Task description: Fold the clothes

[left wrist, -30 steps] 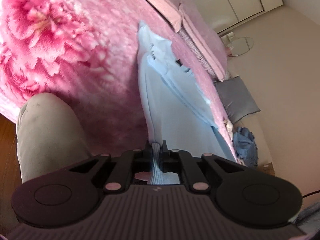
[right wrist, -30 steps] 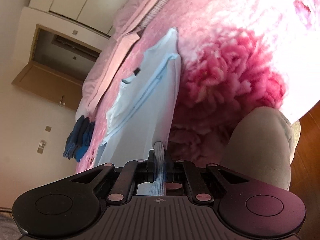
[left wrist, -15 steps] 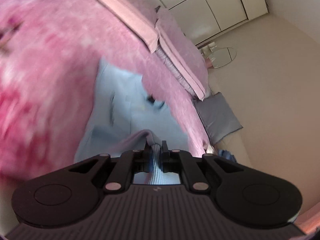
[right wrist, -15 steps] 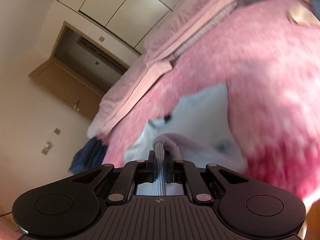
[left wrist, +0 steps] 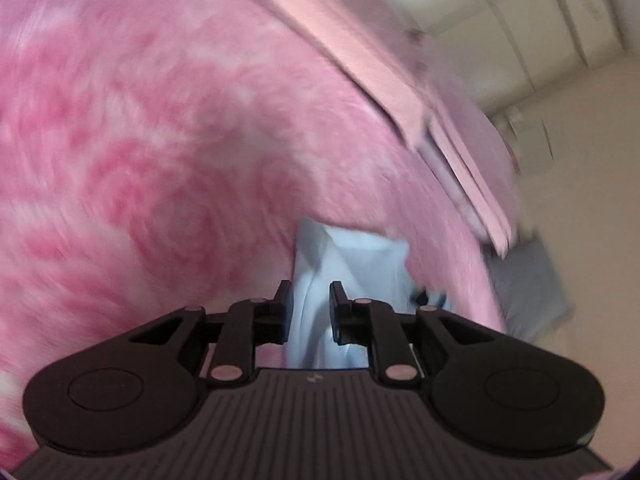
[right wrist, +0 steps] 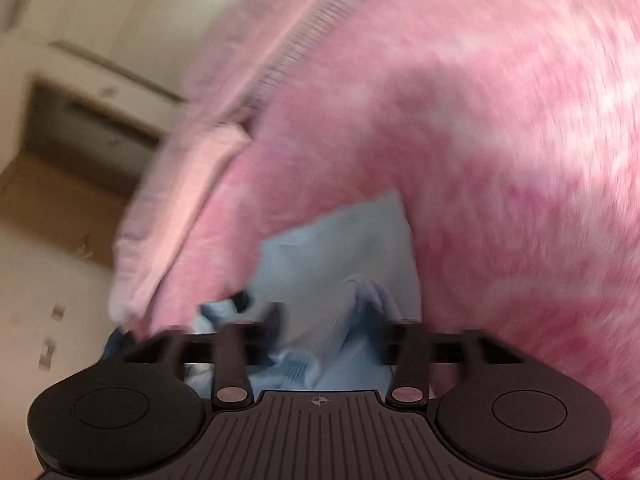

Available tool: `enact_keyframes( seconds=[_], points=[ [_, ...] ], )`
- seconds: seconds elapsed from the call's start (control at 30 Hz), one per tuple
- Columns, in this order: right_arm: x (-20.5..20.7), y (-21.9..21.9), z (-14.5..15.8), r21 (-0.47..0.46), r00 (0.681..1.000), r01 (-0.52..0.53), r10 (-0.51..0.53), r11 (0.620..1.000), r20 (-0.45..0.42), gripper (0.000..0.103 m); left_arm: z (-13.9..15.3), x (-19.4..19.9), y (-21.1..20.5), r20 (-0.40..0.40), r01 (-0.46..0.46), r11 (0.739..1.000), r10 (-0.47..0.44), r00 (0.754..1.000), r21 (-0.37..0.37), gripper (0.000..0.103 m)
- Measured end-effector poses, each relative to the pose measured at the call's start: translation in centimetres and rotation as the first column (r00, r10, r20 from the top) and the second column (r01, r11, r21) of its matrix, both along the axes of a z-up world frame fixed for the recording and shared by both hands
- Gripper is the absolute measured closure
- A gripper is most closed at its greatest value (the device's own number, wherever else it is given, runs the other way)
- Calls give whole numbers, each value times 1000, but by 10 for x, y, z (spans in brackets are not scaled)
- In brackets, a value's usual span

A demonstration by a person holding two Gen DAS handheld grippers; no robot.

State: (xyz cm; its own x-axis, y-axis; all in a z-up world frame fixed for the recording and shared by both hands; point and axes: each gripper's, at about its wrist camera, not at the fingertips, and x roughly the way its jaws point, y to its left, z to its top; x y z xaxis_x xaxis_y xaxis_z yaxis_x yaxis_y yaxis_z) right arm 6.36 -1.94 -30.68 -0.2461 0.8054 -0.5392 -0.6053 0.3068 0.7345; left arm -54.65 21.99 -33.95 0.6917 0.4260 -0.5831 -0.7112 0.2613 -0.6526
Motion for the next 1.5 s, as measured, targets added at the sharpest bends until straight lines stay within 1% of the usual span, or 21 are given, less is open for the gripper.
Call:
enact_keyframes(
  seconds=[0.07, 0.1, 0.17, 0.23, 0.3, 0.33, 0.37, 0.4, 0.43, 0.47, 0.57, 0.63, 0.73, 0.83, 0.97, 1.1, 1.3, 1.37, 1.43, 1.47, 1.5],
  points=[
    [-3, -22, 16, 61, 983, -41, 30, 997, 181, 34, 13, -2, -16, -61, 98, 991, -92, 994, 92, 89],
    [-6, -31, 23, 80, 961, -87, 62, 993, 269, 34, 19, 0, -25, -85, 155, 980, -146, 986, 121, 89],
    [-20, -43, 30, 78, 891, -214, 162, 974, 424, 34, 29, 5, -43, -137, 270, 947, -248, 959, 175, 89],
    [-38, -44, 29, 10, 809, -316, 264, 949, 525, 41, 33, 19, -56, -196, 370, 908, -333, 922, 196, 89],
    [-55, -43, 27, -65, 708, -402, 355, 914, 611, 65, 31, 38, -62, -271, 439, 875, -380, 884, 205, 89],
    [-62, -37, 21, -93, 668, -420, 377, 903, 641, 68, 27, 49, -62, -315, 464, 861, -391, 865, 208, 89],
    [-67, -29, 15, -118, 648, -420, 388, 900, 656, 69, 23, 59, -60, -347, 480, 852, -394, 851, 209, 89],
    [-69, -21, 8, -125, 642, -415, 387, 901, 662, 69, 19, 67, -56, -370, 486, 848, -392, 843, 209, 89],
    [-70, -13, 1, -125, 641, -408, 381, 904, 666, 69, 15, 76, -51, -378, 484, 850, -386, 841, 209, 89],
    [-66, -7, -4, -108, 659, -388, 357, 915, 661, 69, 12, 83, -43, -368, 464, 861, -370, 853, 208, 87],
    [-47, 18, -12, -61, 747, -278, 256, 959, 613, 69, 8, 83, -19, -299, 345, 920, -282, 912, 185, 88],
    [-34, 27, -12, -44, 794, -219, 204, 975, 573, 69, 7, 77, -9, -261, 277, 947, -229, 938, 164, 88],
    [-21, 26, -12, -40, 826, -194, 186, 980, 531, 69, 7, 66, 5, -214, 185, 974, -155, 965, 130, 83],
    [-14, 21, -10, -46, 830, -203, 197, 978, 522, 69, 8, 56, 4, -218, 197, 972, -166, 962, 129, 83],
    [-8, 15, -6, -14, 847, -240, 217, 971, 485, 69, 11, 60, 2, -213, 286, 947, -252, 944, 144, 76],
    [-13, 21, -1, 14, 848, -265, 226, 964, 480, 67, 12, 76, 5, -254, 320, 929, -269, 929, 185, 74],
    [-23, 37, 0, -7, 802, -315, 270, 949, 533, 56, 2, 96, 11, -337, 379, 902, -298, 893, 207, 67],
    [-25, 43, -4, -35, 784, -322, 287, 946, 550, 56, -3, 99, 13, -350, 389, 898, -305, 886, 204, 70],
    [-24, 48, -11, -51, 783, -330, 304, 943, 543, 56, -7, 100, 14, -357, 391, 898, -304, 883, 201, 81],
    [-23, 51, -15, -59, 782, -334, 312, 941, 539, 56, -9, 99, 14, -357, 388, 899, -301, 884, 201, 91],
    [-24, 53, -18, -67, 780, -341, 322, 938, 536, 56, -9, 97, 14, -353, 383, 901, -298, 887, 203, 93]
  ],
)
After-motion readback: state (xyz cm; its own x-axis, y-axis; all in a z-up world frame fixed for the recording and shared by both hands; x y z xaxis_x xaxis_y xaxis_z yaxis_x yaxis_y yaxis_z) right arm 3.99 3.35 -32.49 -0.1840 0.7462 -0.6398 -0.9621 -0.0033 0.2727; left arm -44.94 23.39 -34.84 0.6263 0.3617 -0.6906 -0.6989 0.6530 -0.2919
